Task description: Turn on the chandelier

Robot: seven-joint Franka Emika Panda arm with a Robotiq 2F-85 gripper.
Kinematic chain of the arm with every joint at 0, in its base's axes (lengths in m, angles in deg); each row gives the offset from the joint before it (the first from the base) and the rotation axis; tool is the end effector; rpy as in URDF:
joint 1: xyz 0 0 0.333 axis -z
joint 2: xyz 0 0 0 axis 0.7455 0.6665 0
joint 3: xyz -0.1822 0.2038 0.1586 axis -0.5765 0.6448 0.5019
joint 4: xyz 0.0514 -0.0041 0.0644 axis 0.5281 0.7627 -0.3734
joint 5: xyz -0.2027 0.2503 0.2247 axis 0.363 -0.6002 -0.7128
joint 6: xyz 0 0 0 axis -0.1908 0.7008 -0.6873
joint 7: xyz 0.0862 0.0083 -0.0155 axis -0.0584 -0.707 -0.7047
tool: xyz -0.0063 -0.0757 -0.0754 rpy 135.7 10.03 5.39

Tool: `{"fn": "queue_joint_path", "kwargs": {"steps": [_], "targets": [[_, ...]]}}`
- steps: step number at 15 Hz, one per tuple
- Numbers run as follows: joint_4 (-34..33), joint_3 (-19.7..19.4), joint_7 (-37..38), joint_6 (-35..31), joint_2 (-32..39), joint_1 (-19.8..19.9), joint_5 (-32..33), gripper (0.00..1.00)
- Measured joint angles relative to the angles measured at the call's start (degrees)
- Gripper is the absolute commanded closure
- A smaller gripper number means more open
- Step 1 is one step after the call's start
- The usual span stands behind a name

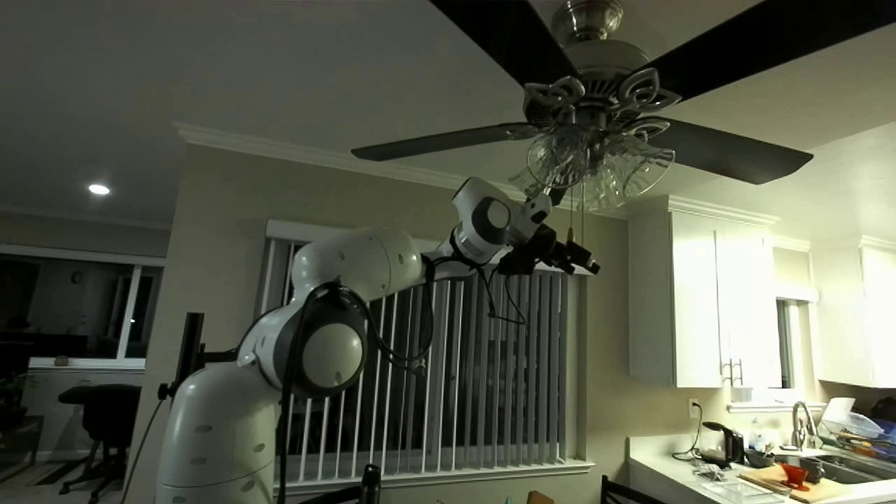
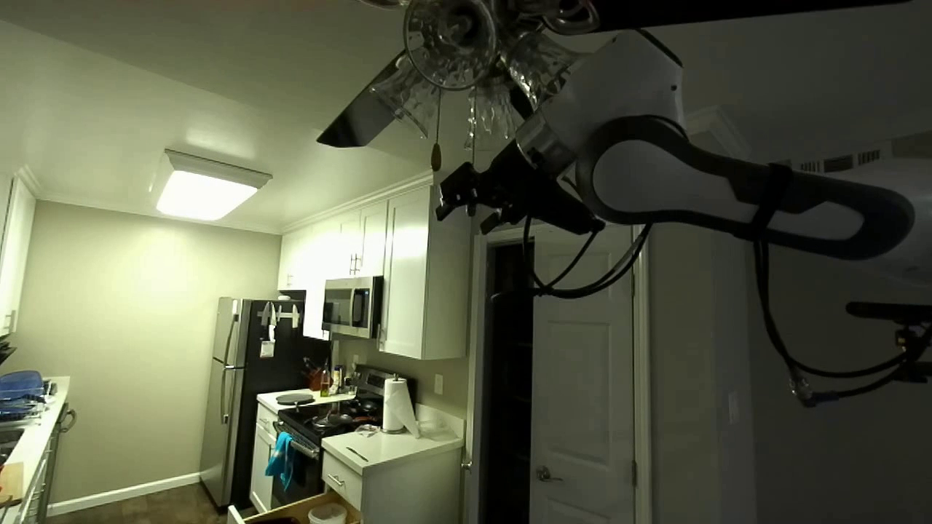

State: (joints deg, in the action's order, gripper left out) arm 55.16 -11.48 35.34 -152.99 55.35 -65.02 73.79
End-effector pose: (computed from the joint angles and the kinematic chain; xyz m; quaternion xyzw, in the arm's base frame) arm 0.4476 0.2638 0.8987 -0.8413 -0.0040 -0.5371 0.0608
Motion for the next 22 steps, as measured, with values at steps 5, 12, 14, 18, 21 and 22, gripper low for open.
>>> {"fn": "queue_joint_path", "kwargs": {"steps": [5, 12, 14, 18, 21, 22], "targets": [[-1.69, 0.49, 0.01, 0.02, -0.67, -0.01, 0.97, 0.01], [-2.77, 0.50, 1.22, 0.02, -0.63, 0.03, 5.91, 0.55], [-2.77, 0.50, 1.50, 0.02, -0.49, 0.03, 7.07, 0.67], [-2.77, 0.50, 1.84, 0.02, -0.40, 0.04, 7.94, 0.94], [-2.77, 0.50, 1.85, 0.03, -0.52, 0.04, 7.96, 0.98], [-2.77, 0.50, 1.85, 0.08, -0.58, 0.04, 7.96, 0.96]]}}
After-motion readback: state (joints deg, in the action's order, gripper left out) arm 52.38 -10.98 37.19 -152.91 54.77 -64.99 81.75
